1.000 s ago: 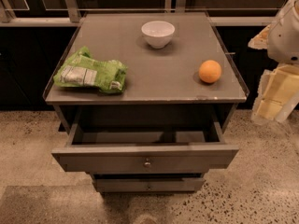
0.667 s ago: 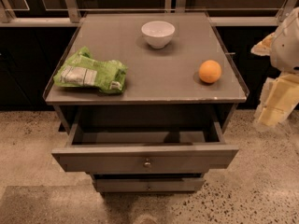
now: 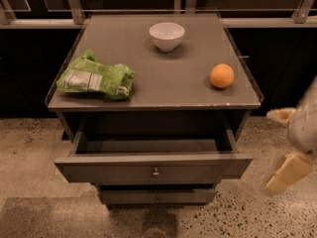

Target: Close top drawer

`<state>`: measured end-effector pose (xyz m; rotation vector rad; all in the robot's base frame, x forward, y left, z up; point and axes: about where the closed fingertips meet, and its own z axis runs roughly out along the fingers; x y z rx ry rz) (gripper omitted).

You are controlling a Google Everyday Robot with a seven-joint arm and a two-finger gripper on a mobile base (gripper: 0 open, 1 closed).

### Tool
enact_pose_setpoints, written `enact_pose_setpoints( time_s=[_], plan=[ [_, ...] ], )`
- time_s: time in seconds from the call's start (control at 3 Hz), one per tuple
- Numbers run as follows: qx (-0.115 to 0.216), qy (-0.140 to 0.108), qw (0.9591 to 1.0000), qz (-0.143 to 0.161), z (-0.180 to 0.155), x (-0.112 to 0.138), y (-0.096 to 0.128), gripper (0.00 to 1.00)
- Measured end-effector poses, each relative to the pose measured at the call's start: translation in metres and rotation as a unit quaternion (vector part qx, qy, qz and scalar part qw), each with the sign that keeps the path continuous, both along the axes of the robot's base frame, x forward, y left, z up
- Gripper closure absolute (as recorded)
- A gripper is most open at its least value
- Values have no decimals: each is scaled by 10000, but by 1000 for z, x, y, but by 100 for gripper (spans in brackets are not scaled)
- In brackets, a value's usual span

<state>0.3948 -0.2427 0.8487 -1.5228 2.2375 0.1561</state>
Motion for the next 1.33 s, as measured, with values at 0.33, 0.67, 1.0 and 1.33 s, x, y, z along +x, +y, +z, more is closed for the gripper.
enact_pose_setpoints(
  time_s=[0.33,0.67,1.0,1.33],
  plan=[
    [721,380,9957,-446,-101,-20,-4,0],
    [1091,790,9887,-652,-185,-27,3,6],
    [1150,859,9873,-676,-197,-27,3,24],
    [1148,856,9874,-674,-197,-27,4,48]
  ],
)
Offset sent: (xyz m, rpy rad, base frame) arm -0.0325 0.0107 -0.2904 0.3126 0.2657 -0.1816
